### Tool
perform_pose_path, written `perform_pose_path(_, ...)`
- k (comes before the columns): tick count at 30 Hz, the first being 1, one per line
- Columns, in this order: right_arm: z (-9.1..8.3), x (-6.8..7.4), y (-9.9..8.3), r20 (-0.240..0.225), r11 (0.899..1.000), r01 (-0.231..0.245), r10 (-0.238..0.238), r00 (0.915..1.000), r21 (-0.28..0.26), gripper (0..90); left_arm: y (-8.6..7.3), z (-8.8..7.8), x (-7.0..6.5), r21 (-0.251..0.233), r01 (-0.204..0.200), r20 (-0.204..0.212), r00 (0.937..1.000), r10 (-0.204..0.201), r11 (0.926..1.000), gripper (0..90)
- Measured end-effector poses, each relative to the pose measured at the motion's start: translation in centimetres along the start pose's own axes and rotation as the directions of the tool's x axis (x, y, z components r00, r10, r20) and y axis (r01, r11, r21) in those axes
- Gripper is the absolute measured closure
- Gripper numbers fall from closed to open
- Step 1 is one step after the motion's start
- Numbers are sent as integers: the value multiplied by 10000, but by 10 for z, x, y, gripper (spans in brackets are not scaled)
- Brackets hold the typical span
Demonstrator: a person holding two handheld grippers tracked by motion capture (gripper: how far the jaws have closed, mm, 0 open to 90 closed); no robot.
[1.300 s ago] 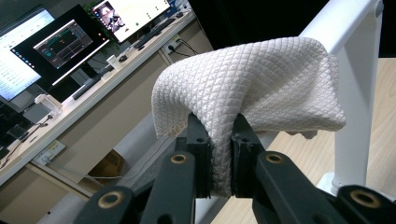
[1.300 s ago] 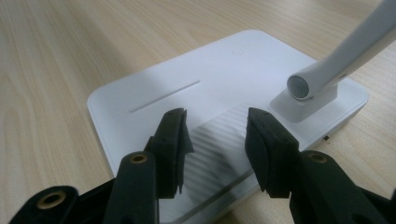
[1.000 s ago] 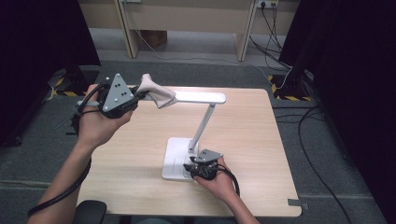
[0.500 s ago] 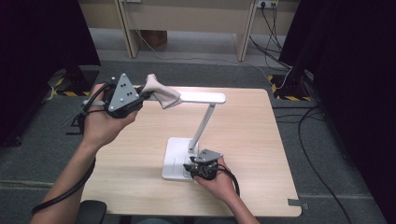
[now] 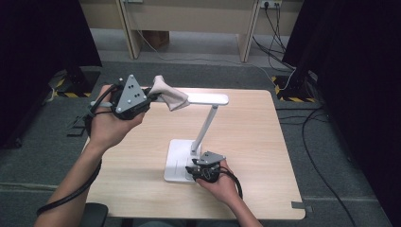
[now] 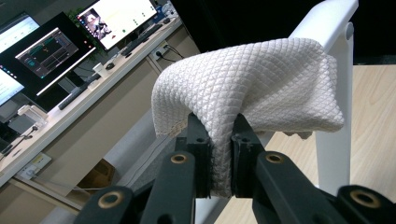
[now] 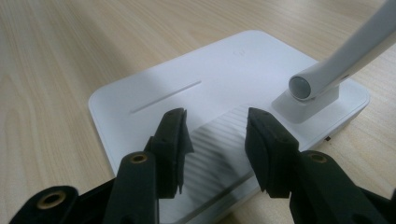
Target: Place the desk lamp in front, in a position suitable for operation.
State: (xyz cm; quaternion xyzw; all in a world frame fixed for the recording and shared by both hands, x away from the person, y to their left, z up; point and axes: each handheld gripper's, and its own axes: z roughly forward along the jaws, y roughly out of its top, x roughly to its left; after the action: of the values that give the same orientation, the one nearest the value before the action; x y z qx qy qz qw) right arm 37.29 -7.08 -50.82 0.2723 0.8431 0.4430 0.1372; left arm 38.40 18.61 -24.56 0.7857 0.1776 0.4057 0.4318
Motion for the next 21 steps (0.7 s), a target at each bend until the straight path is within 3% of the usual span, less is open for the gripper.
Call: perform_pose_path(21,0,0,0,-6,10000,18,-18,10000,-3,582,8,9,-12,-139,336,303,9990,-332,9993,809)
